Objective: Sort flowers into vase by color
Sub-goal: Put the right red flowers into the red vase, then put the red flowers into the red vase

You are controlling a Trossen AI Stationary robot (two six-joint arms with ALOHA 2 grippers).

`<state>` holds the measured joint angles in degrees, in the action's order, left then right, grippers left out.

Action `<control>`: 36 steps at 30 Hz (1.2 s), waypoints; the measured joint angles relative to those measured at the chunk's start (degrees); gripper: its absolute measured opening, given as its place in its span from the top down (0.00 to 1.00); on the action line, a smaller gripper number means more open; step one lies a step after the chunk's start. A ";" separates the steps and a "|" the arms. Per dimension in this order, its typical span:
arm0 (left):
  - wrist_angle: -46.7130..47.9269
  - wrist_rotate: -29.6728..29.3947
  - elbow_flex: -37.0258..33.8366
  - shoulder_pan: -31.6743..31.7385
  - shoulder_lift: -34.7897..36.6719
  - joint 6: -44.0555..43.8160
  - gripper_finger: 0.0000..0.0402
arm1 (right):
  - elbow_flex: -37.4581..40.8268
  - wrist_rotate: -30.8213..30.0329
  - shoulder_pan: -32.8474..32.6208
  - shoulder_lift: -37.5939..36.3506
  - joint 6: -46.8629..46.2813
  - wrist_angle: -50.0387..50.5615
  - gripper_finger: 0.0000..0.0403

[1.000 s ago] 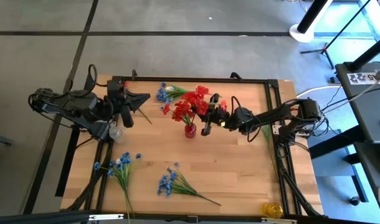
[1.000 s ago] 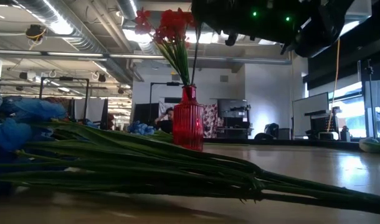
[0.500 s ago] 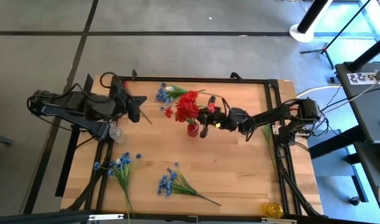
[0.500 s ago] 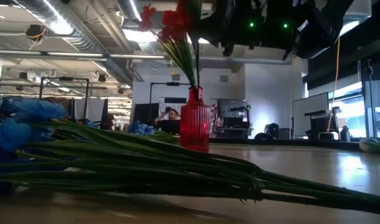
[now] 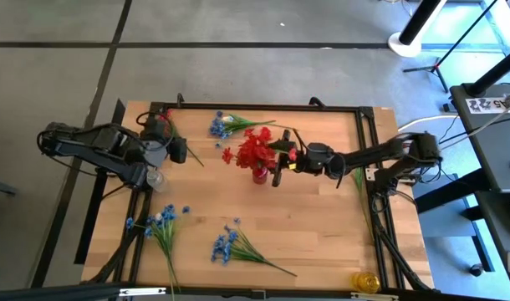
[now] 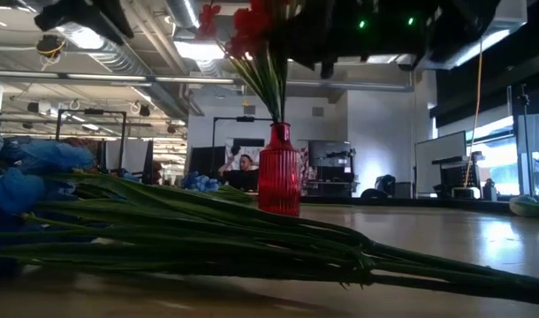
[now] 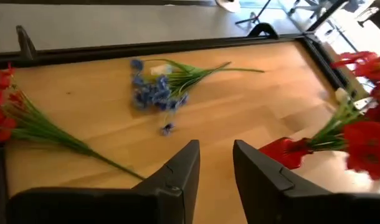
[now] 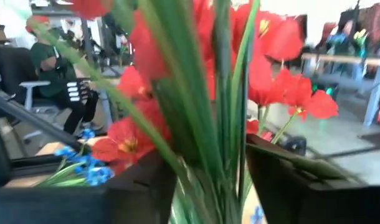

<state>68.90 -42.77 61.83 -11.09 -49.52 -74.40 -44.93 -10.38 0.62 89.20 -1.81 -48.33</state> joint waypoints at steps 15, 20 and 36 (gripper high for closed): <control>-6.14 6.68 -13.86 10.69 -0.37 -5.74 0.74 | -7.42 0.74 0.15 -11.35 -10.10 45.42 0.34; -6.45 10.41 -13.89 14.79 -0.35 -4.83 0.74 | -7.47 -1.09 0.19 -11.08 -11.82 46.67 0.40; -14.65 15.84 -24.73 29.68 -2.67 -10.64 0.70 | -25.86 2.45 1.29 -11.14 -12.94 89.55 0.09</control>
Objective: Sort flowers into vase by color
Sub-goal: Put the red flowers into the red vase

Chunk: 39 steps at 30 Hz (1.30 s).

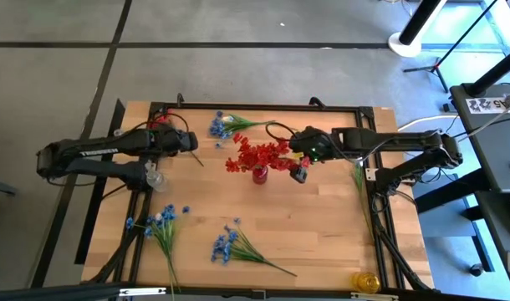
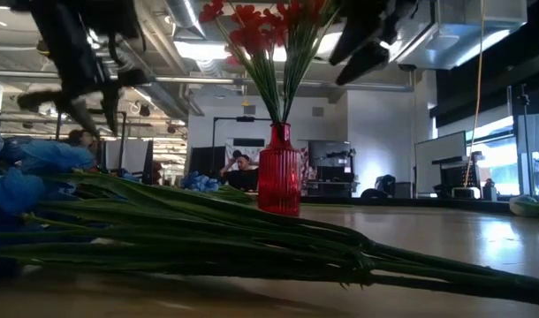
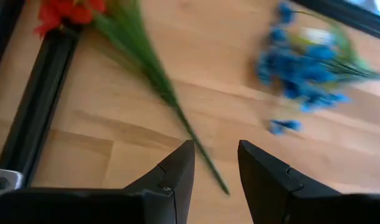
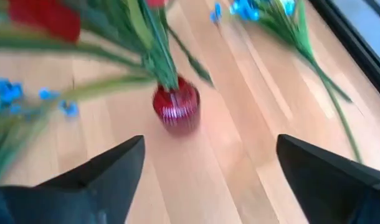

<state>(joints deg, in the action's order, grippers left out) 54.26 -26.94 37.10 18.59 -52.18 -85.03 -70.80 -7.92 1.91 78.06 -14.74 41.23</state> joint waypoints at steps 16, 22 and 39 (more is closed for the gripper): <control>-13.21 9.84 -8.33 23.02 -5.67 16.74 0.70 | -18.42 0.02 -0.07 0.00 -6.03 25.18 0.02; -15.71 10.82 -8.33 30.03 -11.19 18.83 0.70 | -20.38 0.33 -0.07 -0.18 -8.97 28.38 0.02; -26.17 16.79 -8.33 36.11 -18.53 11.56 0.70 | -20.38 -5.04 -7.31 -0.68 -16.81 29.37 0.02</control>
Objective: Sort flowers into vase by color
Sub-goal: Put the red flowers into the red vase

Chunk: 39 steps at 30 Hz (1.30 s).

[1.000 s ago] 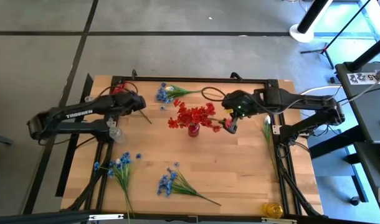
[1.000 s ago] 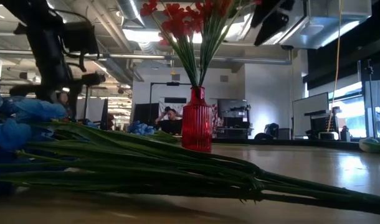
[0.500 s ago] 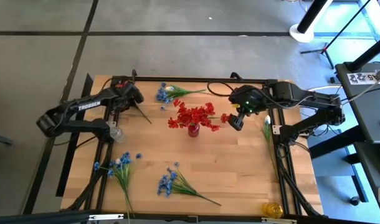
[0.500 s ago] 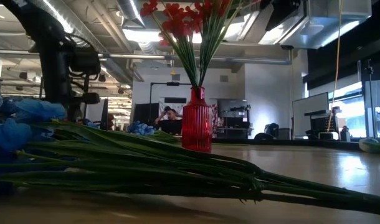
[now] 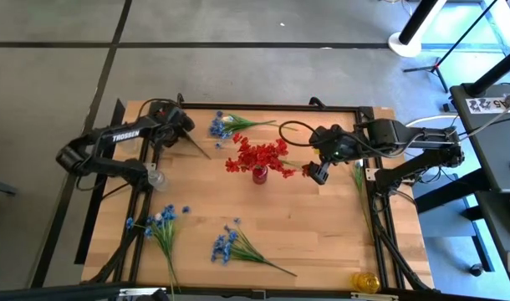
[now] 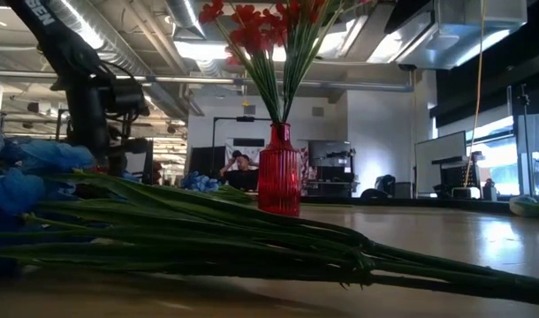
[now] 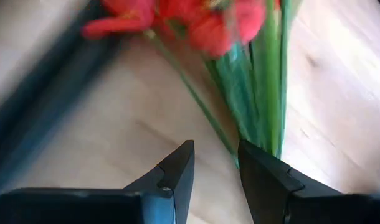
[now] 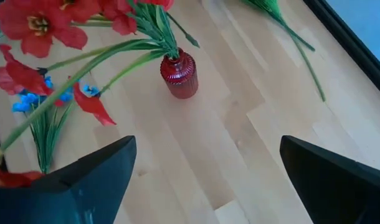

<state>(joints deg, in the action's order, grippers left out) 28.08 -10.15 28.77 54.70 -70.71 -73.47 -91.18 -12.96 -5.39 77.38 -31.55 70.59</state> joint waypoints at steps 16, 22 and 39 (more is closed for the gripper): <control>-5.93 -5.17 -0.13 -2.26 -0.66 -2.70 0.70 | 0.02 -5.64 0.16 0.00 0.29 -0.27 0.02; -13.78 -3.17 0.00 0.51 -8.87 -3.56 0.70 | 0.04 -5.50 0.16 0.00 -1.34 -0.27 0.02; -20.99 -2.24 1.27 -6.34 2.10 7.87 0.99 | 0.09 -4.17 0.16 -1.25 -3.91 -1.54 0.02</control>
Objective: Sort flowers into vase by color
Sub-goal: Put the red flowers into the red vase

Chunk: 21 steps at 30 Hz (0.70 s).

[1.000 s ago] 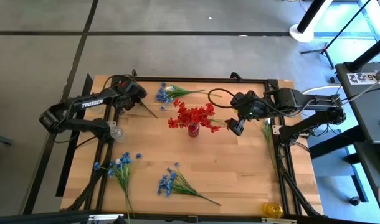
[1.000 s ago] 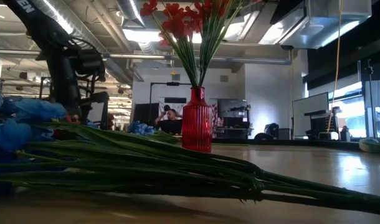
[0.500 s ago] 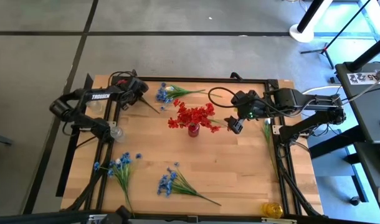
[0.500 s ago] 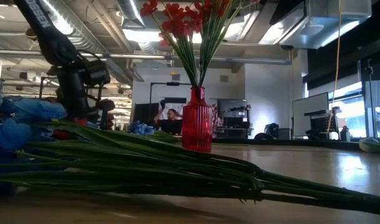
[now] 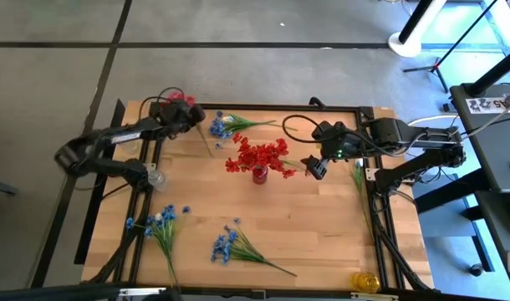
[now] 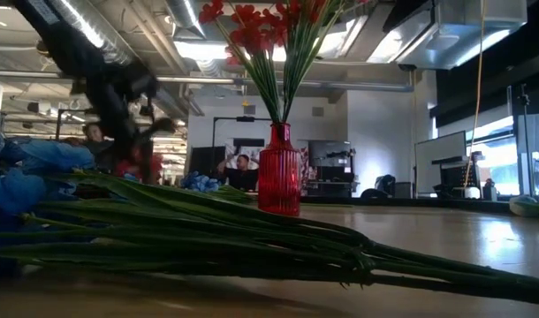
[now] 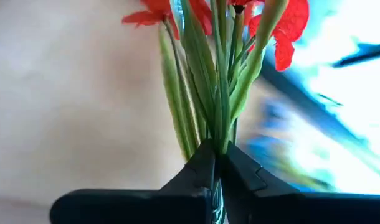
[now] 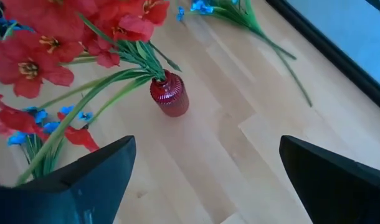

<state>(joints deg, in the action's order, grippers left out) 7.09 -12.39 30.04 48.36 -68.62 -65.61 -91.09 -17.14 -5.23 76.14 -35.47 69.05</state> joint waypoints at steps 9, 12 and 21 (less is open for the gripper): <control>-0.67 -6.54 4.34 -24.72 24.41 15.75 0.99 | 0.00 -9.39 0.00 -5.30 5.25 -2.54 0.02; -1.43 -10.47 4.41 -36.03 30.73 19.86 1.00 | -0.02 -9.30 0.00 -7.10 5.74 -4.18 0.02; -23.17 -21.54 4.48 -69.48 31.07 35.32 1.00 | -0.02 -8.35 0.00 -9.87 15.32 -11.23 0.02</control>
<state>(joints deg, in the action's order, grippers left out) -16.08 -33.93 34.52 -21.12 -37.55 -30.29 -91.11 -25.49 -5.23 66.27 -20.15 57.82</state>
